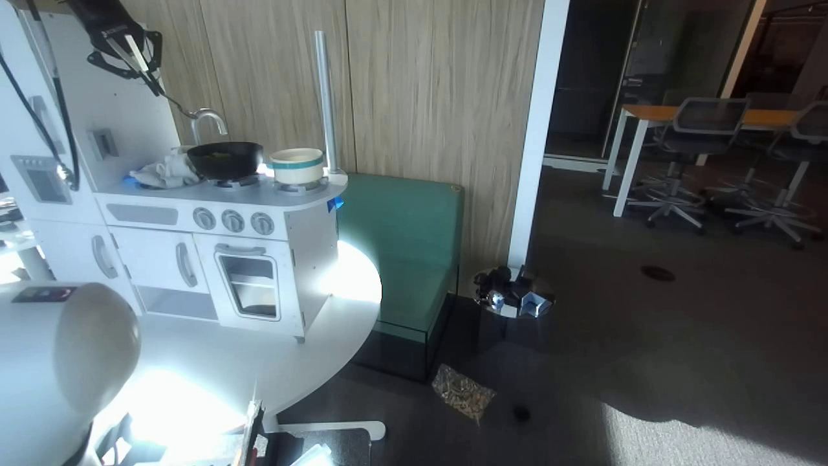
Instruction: Pick the silver serving spoon from the sink and mix the contents of the black bowl
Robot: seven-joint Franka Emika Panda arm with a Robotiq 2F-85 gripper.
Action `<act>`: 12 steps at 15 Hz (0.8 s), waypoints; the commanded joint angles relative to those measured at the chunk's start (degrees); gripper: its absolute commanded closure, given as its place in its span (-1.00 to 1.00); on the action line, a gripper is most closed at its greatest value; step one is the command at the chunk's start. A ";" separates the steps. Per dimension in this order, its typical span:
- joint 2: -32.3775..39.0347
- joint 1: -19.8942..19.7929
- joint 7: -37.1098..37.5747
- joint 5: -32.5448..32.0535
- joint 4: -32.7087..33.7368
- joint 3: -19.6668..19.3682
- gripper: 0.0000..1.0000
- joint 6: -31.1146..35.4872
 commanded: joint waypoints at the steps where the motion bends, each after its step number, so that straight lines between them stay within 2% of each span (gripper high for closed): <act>1: -1.85 -1.88 -2.85 4.40 -3.09 -0.77 0.98 3.67; 2: -0.95 -3.17 -4.19 5.15 -2.25 0.18 0.98 3.61; 7: 2.43 -5.18 -10.41 7.53 -0.12 -0.14 0.98 2.11; 12: 1.73 -6.87 -12.86 7.73 -0.52 -0.52 0.98 -0.37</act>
